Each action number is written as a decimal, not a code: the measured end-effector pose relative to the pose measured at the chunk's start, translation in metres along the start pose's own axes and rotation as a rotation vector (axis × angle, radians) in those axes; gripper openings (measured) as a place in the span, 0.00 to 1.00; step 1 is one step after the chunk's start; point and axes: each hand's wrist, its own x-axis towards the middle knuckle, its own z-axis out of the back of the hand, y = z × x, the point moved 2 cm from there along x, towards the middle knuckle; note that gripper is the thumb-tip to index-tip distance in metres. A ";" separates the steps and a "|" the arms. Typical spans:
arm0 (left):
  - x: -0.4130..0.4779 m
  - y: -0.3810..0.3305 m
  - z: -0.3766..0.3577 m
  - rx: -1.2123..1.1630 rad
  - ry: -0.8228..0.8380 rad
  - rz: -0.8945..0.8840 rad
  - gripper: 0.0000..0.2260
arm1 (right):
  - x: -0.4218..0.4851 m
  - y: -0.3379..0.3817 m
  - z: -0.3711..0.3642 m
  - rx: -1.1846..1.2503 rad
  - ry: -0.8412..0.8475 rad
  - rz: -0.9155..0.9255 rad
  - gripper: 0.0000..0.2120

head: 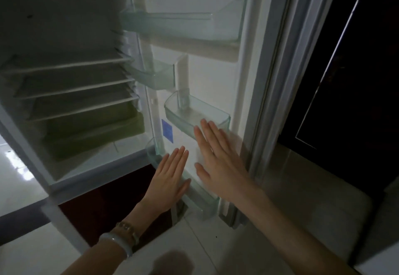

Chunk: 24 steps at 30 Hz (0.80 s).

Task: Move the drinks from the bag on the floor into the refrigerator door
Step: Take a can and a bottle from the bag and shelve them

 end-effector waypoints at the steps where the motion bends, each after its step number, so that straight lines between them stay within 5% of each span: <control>1: 0.007 0.005 -0.003 -0.003 -0.010 -0.018 0.28 | 0.008 -0.001 -0.005 -0.035 -0.006 -0.007 0.35; 15: 0.070 0.053 -0.058 -0.059 -0.001 -0.177 0.28 | 0.026 -0.071 -0.023 -0.237 -0.171 -0.154 0.24; 24: 0.073 0.049 -0.118 -0.079 0.272 -0.227 0.29 | 0.042 -0.151 -0.041 -0.183 -0.193 -0.226 0.21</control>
